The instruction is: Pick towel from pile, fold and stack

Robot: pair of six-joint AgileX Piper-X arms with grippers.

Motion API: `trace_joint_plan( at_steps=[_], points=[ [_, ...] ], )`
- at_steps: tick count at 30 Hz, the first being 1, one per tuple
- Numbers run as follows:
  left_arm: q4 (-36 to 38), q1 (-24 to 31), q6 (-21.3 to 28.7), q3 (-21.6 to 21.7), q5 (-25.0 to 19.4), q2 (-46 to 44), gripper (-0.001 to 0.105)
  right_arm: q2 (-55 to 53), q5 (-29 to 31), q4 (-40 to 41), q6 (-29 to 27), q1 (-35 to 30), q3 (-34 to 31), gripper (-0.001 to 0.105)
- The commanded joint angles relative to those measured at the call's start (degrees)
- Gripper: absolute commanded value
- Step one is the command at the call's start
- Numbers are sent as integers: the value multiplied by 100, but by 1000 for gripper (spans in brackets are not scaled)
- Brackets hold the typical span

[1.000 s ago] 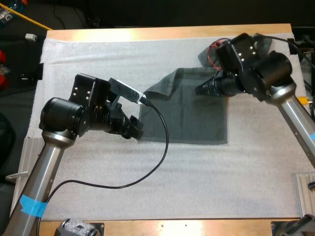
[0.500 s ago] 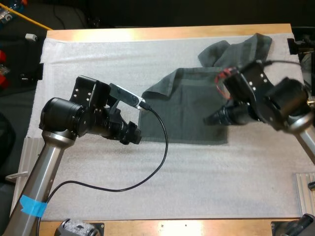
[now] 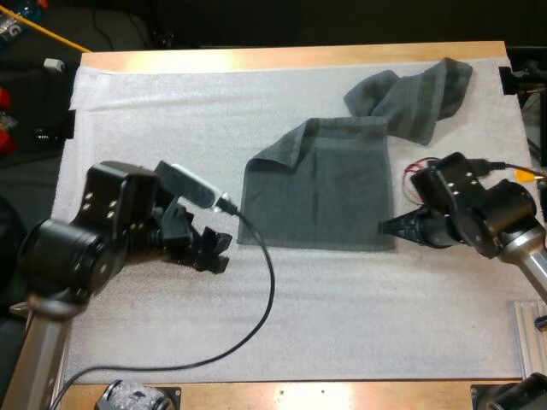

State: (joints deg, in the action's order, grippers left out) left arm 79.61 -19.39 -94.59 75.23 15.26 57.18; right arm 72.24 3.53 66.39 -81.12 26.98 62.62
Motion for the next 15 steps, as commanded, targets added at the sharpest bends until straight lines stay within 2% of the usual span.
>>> trace_joint_plan(
  at_steps=[1, 2, 5, 10, 15],
  points=[
    [86, -15, -87, -2, 42, -122, 61, -31, -257, -210, 32, -179, -125, 12],
    [110, -15, -115, -2, 42, -217, 61, -31, -516, -394, 32, -366, -282, 20],
    [226, -15, -186, -2, 42, -388, 61, -31, -1033, -831, 116, -726, -644, 36],
    [332, -15, -305, -32, 42, -541, 61, -31, -1575, -1724, 498, -920, -1333, 37],
    [332, -15, -417, -419, 42, -695, 61, 70, -1962, -2813, 1236, -920, -2090, 37]
  ],
)
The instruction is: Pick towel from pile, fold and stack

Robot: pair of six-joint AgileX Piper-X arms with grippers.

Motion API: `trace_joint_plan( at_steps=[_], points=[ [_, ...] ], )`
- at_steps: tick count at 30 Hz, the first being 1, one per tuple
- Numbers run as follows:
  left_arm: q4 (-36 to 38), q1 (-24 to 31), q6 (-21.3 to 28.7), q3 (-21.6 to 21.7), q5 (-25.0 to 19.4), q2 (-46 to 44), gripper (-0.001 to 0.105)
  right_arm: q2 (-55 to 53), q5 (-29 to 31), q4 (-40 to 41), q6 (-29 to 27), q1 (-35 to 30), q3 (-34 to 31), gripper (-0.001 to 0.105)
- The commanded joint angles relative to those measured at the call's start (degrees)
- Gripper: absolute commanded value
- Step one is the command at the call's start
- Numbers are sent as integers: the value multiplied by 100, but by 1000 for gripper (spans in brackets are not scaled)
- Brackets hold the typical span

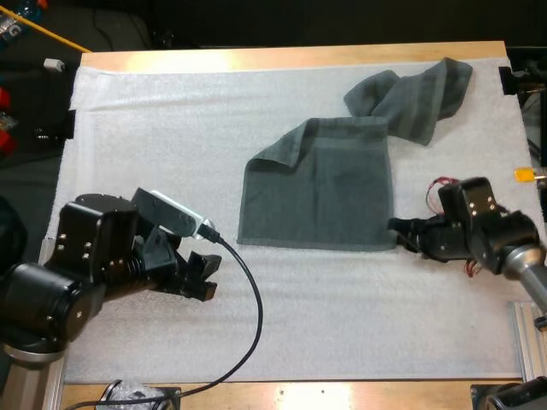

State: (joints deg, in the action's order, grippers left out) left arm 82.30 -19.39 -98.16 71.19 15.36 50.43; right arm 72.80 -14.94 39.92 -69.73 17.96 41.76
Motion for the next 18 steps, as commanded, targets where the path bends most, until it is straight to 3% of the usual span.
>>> trace_joint_plan(
  at_steps=[1, 8, 18],
  points=[
    [62, -15, -63, -140, 33, -56, 61, 73, -188, -362, 195, -18, -104, 37],
    [62, -15, -322, -784, 106, -255, 61, 778, -331, -1280, 831, -18, -339, 37],
    [62, -15, -334, -889, 247, -587, 61, 1480, -307, -1875, 1465, -18, -339, 37]
  ],
)
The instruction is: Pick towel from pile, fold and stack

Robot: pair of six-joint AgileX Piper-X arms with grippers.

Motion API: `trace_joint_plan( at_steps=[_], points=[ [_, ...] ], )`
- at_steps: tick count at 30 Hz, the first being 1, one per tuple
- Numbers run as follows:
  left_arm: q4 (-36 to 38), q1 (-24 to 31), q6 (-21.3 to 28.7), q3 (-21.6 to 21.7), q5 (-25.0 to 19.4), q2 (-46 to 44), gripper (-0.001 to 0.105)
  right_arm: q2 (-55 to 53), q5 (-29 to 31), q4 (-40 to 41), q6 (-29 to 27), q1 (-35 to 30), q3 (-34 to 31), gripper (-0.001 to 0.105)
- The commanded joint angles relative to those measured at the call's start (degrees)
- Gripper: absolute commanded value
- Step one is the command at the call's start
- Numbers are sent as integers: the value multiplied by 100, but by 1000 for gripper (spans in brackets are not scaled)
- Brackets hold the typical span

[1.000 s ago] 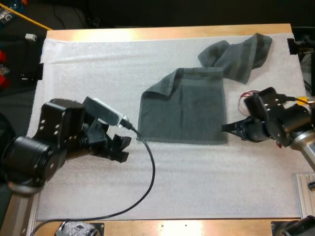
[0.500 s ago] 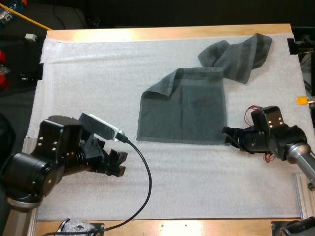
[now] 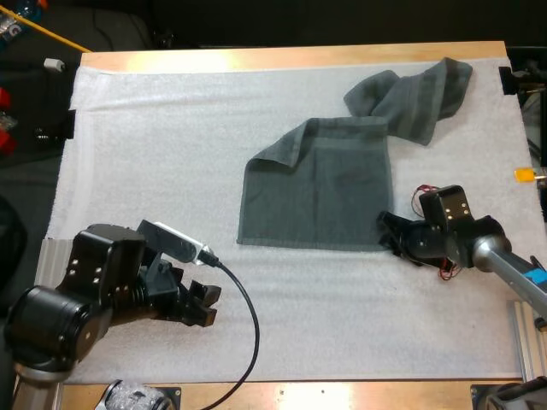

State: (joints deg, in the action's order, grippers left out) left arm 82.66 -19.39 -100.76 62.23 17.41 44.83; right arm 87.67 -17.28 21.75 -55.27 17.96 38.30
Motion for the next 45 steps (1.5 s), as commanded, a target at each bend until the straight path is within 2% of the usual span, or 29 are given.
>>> trace_joint_plan(
  at_steps=[1, 4, 9, 15, 18, 22, 30, 35, 45],
  points=[
    [26, -15, -75, 7, 42, -36, 61, 1, -63, -78, 26, -18, 7, 37],
    [0, -15, -63, 7, 42, -37, 61, 5, -25, -92, 29, -18, 7, 33],
    [-173, -15, -57, 7, 42, -18, 61, 14, 77, -4, 29, -18, 7, 9],
    [-242, -15, -57, 7, 168, -18, 61, 14, 209, -4, -8, -18, 7, 6],
    [-290, -15, -57, 7, 187, -1, 61, -12, 210, -4, -249, 48, 7, 0],
    [-590, -15, -57, 7, 259, 73, 61, -284, 531, 87, -642, 243, 7, 0],
    [-1234, -15, 13, 7, 299, 486, 62, -1092, 951, 666, -868, 297, 7, 0],
    [-1466, -15, 240, -90, 299, 1081, 66, -1318, 992, 1071, -1188, 297, 7, 0],
    [-2349, -22, 584, -552, 245, 2453, 66, -1322, 970, 1113, -1202, 297, 7, 0]
  ],
)
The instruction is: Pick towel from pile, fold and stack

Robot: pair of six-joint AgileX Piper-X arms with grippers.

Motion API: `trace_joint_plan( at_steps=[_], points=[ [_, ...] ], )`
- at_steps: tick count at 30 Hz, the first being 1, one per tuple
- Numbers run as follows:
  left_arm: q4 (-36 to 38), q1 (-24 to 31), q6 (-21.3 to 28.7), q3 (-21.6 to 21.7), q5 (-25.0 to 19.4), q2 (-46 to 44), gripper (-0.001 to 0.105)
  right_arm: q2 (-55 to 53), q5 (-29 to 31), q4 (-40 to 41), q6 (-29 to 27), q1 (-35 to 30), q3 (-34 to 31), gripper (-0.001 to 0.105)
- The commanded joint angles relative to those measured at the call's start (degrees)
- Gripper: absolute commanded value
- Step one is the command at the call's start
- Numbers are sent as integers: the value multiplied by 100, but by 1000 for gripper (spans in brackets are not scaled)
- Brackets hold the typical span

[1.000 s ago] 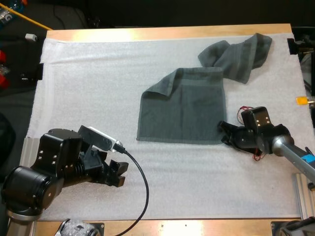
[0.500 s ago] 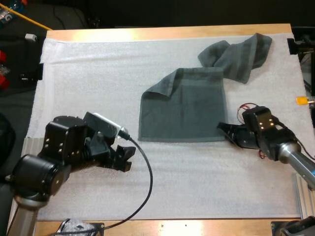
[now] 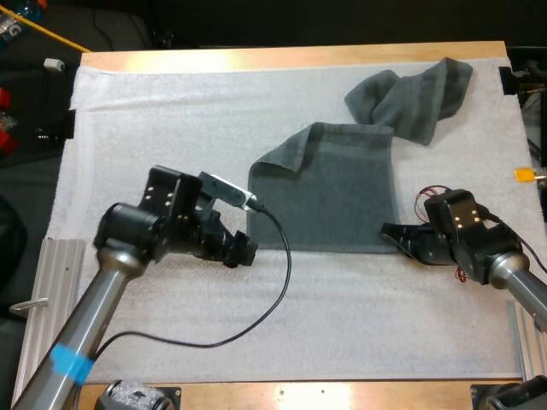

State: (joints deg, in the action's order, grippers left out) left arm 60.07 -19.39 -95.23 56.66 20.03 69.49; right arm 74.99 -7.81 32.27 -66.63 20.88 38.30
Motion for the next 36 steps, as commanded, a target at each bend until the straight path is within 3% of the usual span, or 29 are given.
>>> trace_joint_plan(
  at_steps=[1, 4, 15, 25, 34, 36],
  points=[
    [-183, -22, 90, -11, -17, 127, 66, -54, 23, 60, -66, 5, 7, 0],
    [-418, -92, 379, -20, -98, 494, 66, -54, 23, 60, -66, 5, 7, 0],
    [-1002, -678, 784, -20, -1587, 1786, 66, -54, 35, 60, -66, 5, 7, 0],
    [-1472, -841, 783, -20, -1990, 2584, 66, -54, 35, 60, -66, 5, 7, 0],
    [-1750, -841, 783, -20, -2003, 2774, 66, -54, 35, 60, -115, 5, 7, 0],
    [-1749, -841, 783, -20, -2003, 2774, 61, -54, 35, 60, -115, 5, 7, 0]
  ],
)
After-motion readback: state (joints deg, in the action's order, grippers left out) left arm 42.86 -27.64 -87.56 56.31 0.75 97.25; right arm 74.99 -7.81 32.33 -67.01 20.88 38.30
